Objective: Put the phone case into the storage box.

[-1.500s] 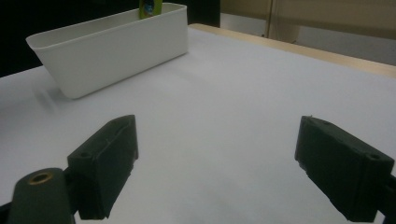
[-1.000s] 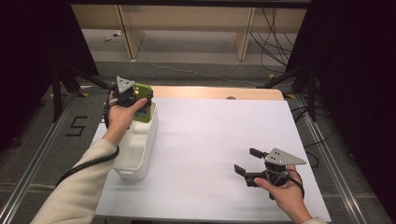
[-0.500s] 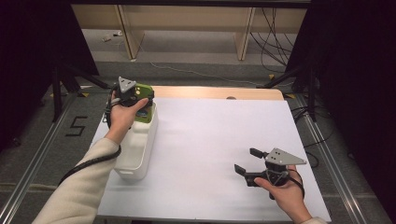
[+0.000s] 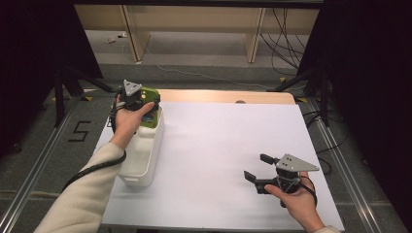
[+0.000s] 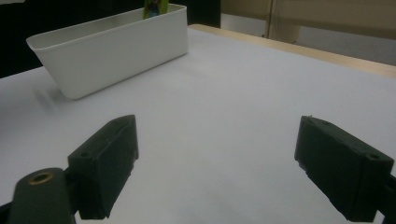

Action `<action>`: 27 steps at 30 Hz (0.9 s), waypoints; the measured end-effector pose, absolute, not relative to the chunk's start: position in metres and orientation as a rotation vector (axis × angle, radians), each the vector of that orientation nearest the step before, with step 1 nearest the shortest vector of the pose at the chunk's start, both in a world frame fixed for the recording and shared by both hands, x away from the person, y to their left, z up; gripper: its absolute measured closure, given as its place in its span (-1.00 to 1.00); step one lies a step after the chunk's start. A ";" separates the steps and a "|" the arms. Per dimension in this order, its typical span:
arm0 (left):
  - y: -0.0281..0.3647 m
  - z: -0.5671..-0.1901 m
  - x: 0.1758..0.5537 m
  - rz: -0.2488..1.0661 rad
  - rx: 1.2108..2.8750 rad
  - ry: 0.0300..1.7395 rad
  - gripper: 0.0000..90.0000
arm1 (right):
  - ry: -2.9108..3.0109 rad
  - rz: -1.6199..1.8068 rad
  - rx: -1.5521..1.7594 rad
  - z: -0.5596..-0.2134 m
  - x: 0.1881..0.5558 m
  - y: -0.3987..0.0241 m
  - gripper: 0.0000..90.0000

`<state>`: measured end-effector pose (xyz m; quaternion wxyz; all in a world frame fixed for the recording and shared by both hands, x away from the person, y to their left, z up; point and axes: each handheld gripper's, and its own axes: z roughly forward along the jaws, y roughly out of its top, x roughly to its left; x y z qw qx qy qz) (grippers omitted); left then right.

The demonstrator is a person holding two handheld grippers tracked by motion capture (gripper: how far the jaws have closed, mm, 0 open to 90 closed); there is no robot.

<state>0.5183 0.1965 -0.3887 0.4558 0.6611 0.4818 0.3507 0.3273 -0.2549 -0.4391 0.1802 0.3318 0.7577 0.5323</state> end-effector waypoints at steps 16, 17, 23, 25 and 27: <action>0.195 -0.392 0.522 0.863 1.639 1.199 -0.64 | 2.143 1.503 0.937 -0.439 0.327 -0.255 -0.68; 0.195 -0.393 0.522 0.864 1.643 1.198 -0.64 | 2.143 1.503 0.938 -0.439 0.327 -0.255 -0.68; 0.195 -0.394 0.523 0.861 1.646 1.204 -0.64 | 2.144 1.503 0.939 -0.439 0.327 -0.255 -0.68; 0.195 -0.395 0.524 0.860 1.647 1.205 -0.64 | 2.143 1.504 0.938 -0.439 0.327 -0.255 -0.68; 0.195 -0.395 0.524 0.860 1.647 1.207 -0.64 | 2.144 1.505 0.938 -0.439 0.327 -0.255 -0.68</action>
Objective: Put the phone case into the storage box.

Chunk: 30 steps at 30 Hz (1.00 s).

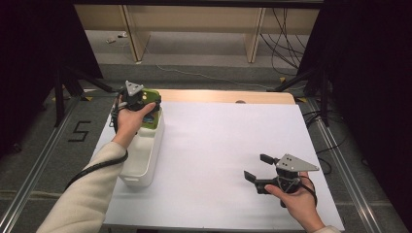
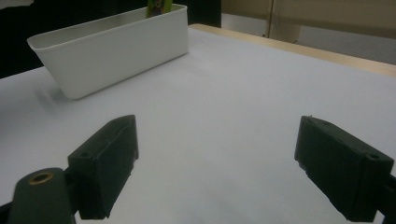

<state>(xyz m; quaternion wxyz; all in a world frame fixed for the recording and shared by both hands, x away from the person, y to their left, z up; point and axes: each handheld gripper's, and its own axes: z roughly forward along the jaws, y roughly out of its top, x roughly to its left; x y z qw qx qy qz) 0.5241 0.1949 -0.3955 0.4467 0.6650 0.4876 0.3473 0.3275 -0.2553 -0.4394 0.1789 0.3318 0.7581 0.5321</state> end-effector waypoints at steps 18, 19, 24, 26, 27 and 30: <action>0.195 -0.399 0.527 0.855 1.650 1.216 -0.65 | 2.144 1.505 0.939 -0.439 0.328 -0.255 -0.68; 0.195 -0.399 0.528 0.855 1.651 1.215 -0.65 | 2.144 1.505 0.939 -0.439 0.328 -0.255 -0.68; 0.195 -0.400 0.529 0.852 1.647 1.220 -0.65 | 2.144 1.505 0.939 -0.439 0.328 -0.255 -0.68; 0.195 -0.401 0.529 0.852 1.647 1.224 -0.65 | 2.144 1.505 0.937 -0.439 0.328 -0.255 -0.68; 0.195 -0.401 0.530 0.852 1.648 1.224 -0.65 | 2.144 1.505 0.937 -0.439 0.328 -0.255 -0.68; 0.194 -0.402 0.530 0.854 1.652 1.224 -0.65 | 2.144 1.505 0.937 -0.439 0.328 -0.255 -0.68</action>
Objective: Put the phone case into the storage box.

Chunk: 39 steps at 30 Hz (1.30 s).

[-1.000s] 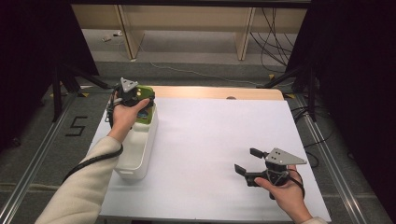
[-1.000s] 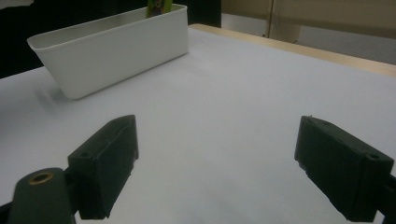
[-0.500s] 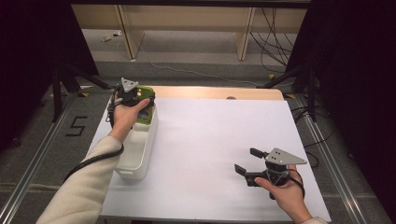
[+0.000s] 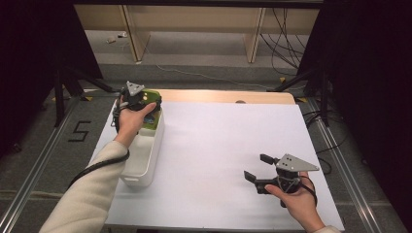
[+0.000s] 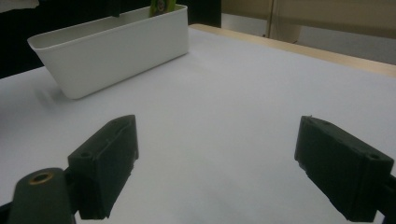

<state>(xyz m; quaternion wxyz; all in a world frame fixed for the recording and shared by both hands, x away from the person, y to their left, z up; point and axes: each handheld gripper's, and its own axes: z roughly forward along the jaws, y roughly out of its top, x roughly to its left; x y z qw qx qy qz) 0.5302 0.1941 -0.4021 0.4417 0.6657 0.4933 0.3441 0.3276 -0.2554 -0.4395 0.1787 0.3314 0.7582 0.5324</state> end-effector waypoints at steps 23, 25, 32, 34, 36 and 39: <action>0.192 -0.409 0.534 0.853 1.674 1.232 -0.65 | 2.147 1.509 0.936 -0.440 0.328 -0.255 -0.68; 0.192 -0.409 0.534 0.853 1.674 1.233 -0.65 | 2.147 1.510 0.935 -0.440 0.328 -0.255 -0.68; 0.192 -0.409 0.534 0.853 1.672 1.236 -0.65 | 2.145 1.510 0.935 -0.440 0.328 -0.255 -0.68; 0.192 -0.410 0.534 0.853 1.674 1.236 -0.65 | 2.145 1.510 0.935 -0.440 0.328 -0.255 -0.68; 0.191 -0.410 0.534 0.853 1.677 1.236 -0.65 | 2.144 1.510 0.933 -0.440 0.328 -0.255 -0.68; 0.191 -0.410 0.535 0.854 1.679 1.235 -0.65 | 2.143 1.513 0.915 -0.440 0.328 -0.255 -0.66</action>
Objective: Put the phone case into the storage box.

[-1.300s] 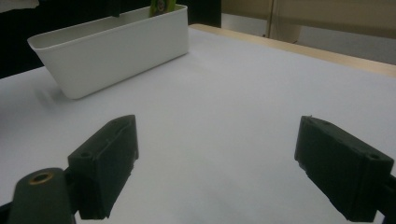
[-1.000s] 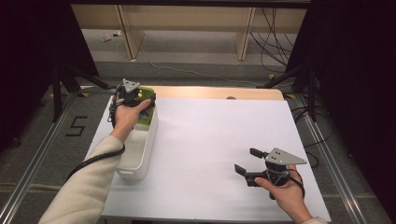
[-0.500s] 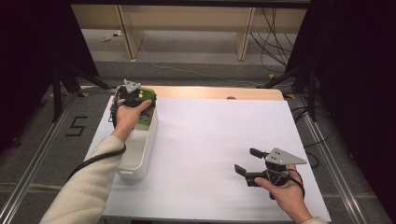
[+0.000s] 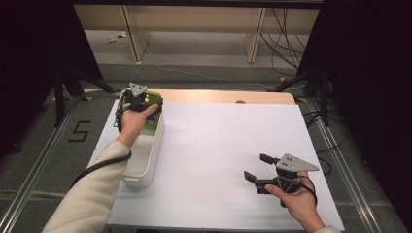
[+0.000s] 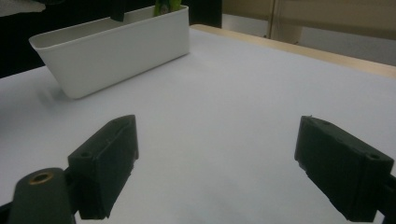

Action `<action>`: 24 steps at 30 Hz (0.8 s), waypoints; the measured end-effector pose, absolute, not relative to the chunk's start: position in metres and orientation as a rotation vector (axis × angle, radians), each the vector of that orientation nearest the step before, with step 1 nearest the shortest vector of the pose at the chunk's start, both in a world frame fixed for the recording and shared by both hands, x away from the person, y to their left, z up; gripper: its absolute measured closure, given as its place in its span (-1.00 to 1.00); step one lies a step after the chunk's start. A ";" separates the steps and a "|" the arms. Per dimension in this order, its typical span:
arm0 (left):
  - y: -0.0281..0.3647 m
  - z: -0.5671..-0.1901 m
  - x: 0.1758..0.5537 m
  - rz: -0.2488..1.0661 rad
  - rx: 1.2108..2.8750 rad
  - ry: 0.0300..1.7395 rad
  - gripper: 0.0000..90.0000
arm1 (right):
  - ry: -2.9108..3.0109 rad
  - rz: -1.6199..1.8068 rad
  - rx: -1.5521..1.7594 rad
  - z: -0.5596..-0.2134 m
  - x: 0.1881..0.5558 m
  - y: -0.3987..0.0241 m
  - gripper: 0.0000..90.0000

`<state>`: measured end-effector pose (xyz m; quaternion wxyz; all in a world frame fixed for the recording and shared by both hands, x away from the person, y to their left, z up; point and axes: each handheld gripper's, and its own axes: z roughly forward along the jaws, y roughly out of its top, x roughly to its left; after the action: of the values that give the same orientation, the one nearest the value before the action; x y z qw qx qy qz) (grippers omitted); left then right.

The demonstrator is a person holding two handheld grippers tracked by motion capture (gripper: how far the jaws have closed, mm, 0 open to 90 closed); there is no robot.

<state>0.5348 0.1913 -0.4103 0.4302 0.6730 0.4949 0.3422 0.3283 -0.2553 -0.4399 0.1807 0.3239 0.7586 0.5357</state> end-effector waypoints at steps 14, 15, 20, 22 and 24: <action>0.191 -0.413 0.537 0.849 1.684 1.241 -0.65 | 2.143 1.509 0.910 -0.440 0.328 -0.255 -0.66; 0.191 -0.413 0.537 0.849 1.683 1.242 -0.65 | 2.143 1.511 0.907 -0.439 0.328 -0.255 -0.66; 0.191 -0.414 0.538 0.849 1.686 1.246 -0.65 | 2.141 1.510 0.906 -0.439 0.328 -0.256 -0.66; 0.191 -0.415 0.538 0.847 1.685 1.248 -0.65 | 2.142 1.510 0.907 -0.440 0.328 -0.256 -0.66; 0.191 -0.415 0.538 0.845 1.685 1.248 -0.65 | 2.142 1.513 0.909 -0.440 0.328 -0.255 -0.66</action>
<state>0.5379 0.1912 -0.4150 0.4262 0.6743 0.4994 0.3381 0.3284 -0.2553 -0.4399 0.1821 0.3221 0.7588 0.5360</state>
